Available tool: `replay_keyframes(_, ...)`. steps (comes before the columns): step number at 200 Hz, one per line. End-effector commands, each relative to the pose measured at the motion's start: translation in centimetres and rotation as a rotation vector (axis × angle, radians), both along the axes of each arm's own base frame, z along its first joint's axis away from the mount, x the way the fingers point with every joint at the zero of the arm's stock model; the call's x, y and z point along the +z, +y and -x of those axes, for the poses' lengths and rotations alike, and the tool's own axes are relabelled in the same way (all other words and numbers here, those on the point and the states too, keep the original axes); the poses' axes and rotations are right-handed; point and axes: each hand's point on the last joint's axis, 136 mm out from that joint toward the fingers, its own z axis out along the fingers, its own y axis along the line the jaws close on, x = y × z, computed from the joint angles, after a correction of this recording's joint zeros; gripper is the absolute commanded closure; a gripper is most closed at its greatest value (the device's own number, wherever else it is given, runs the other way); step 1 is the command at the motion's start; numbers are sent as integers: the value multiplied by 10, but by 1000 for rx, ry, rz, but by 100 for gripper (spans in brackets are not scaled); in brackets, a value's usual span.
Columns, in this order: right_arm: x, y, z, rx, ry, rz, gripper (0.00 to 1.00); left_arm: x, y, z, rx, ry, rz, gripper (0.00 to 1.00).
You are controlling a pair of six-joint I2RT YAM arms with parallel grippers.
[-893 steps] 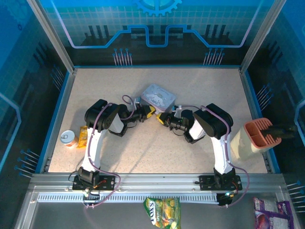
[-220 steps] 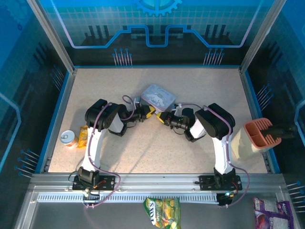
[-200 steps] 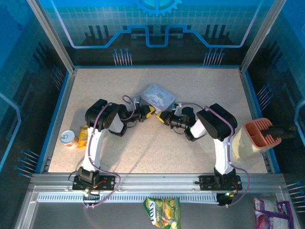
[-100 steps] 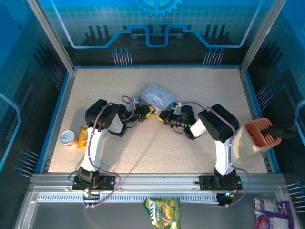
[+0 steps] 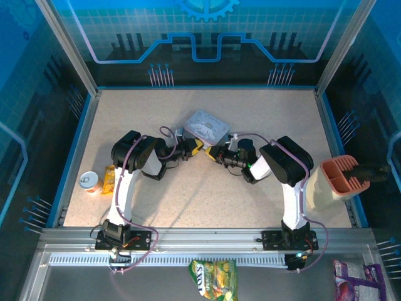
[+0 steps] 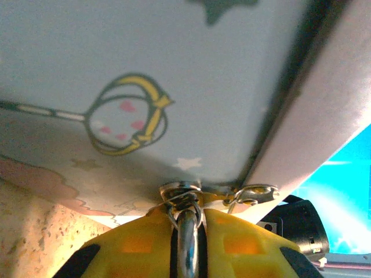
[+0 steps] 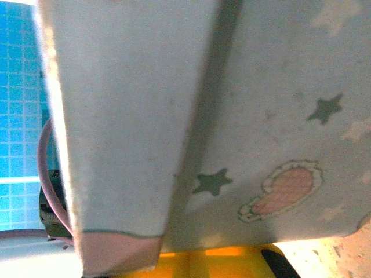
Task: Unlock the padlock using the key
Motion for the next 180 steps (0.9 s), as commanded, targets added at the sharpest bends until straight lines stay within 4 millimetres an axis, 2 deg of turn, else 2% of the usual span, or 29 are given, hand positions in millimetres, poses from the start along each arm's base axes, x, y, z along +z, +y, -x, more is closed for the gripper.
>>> replay_keyframes(1, 21, -4, -13, -72, -120, -16, 100, -88, 2, 54, -82, 329, -107, 100)
replay_keyframes(45, 11, -7, -11, -131, -105, -41, 100, -95, 5, 53, -54, 338, -120, 100)
replay_keyframes(73, 17, -8, -7, -145, -123, -26, 100, -94, 7, 53, -43, 348, -118, 100)
replay_keyframes(101, 23, 5, -10, -109, -128, -37, 100, -90, 6, 52, -42, 344, -113, 100)
replay_keyframes(127, 20, 17, -12, -79, -113, -51, 100, -90, 6, 51, -45, 346, -110, 100)
replay_keyframes(180, 24, 25, -9, -61, -108, -53, 100, -90, 5, 54, -55, 351, -109, 100)
